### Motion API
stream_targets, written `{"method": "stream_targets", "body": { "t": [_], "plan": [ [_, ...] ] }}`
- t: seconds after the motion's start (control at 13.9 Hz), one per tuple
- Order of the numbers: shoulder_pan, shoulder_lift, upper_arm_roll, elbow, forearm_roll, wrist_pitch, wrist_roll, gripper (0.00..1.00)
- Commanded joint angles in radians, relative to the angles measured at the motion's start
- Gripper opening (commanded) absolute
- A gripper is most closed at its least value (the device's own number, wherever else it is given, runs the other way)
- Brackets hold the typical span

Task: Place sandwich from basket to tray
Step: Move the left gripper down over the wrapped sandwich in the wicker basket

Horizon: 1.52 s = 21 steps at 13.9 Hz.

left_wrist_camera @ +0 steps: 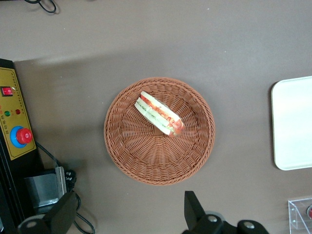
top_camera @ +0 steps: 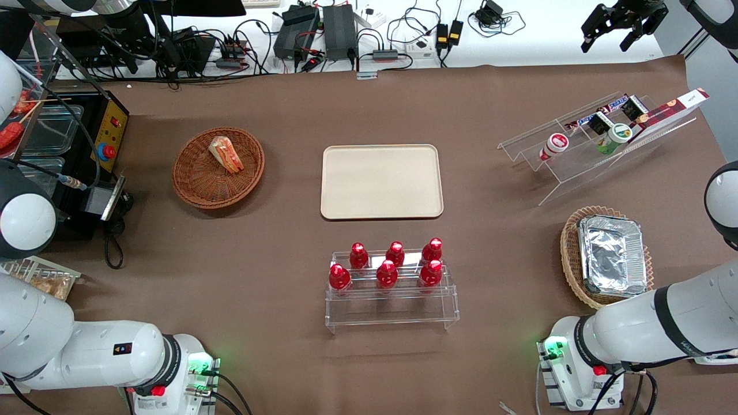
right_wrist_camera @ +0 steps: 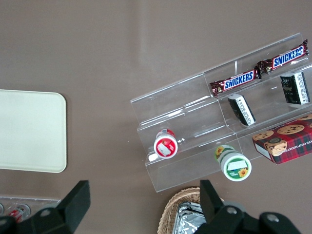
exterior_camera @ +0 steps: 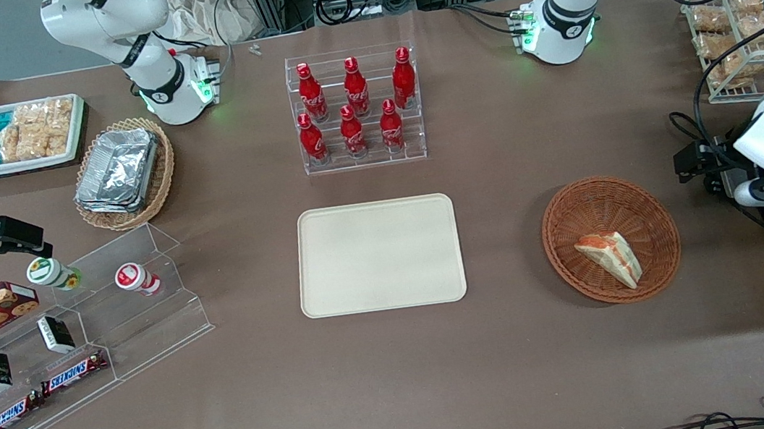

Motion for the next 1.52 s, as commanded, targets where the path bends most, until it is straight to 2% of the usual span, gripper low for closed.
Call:
{"method": "stream_targets", "body": {
  "t": [0.0,0.22,0.36,0.43,0.65,0.79,1.01,1.23,1.44],
  "plan": [
    [0.007,0.017,-0.003,0.034,-0.010,-0.012,-0.025,1.00],
    [0.001,0.048,-0.003,0.029,0.004,-0.010,-0.098,1.00],
    [-0.002,0.057,-0.005,-0.020,-0.008,0.003,-0.316,1.00],
    [-0.002,0.056,-0.005,-0.056,-0.010,0.048,-0.412,1.00],
    [-0.002,0.053,-0.005,-0.208,-0.010,0.255,-0.475,1.00],
    [-0.003,0.063,-0.005,-0.288,-0.001,0.370,-0.587,1.00],
    [-0.003,0.109,-0.005,-0.393,0.010,0.512,-0.666,1.00],
    [-0.021,0.171,-0.008,-0.393,0.011,0.595,-0.857,1.00],
    [-0.040,0.220,-0.005,-0.397,0.013,0.643,-0.881,1.00]
  ]
}}
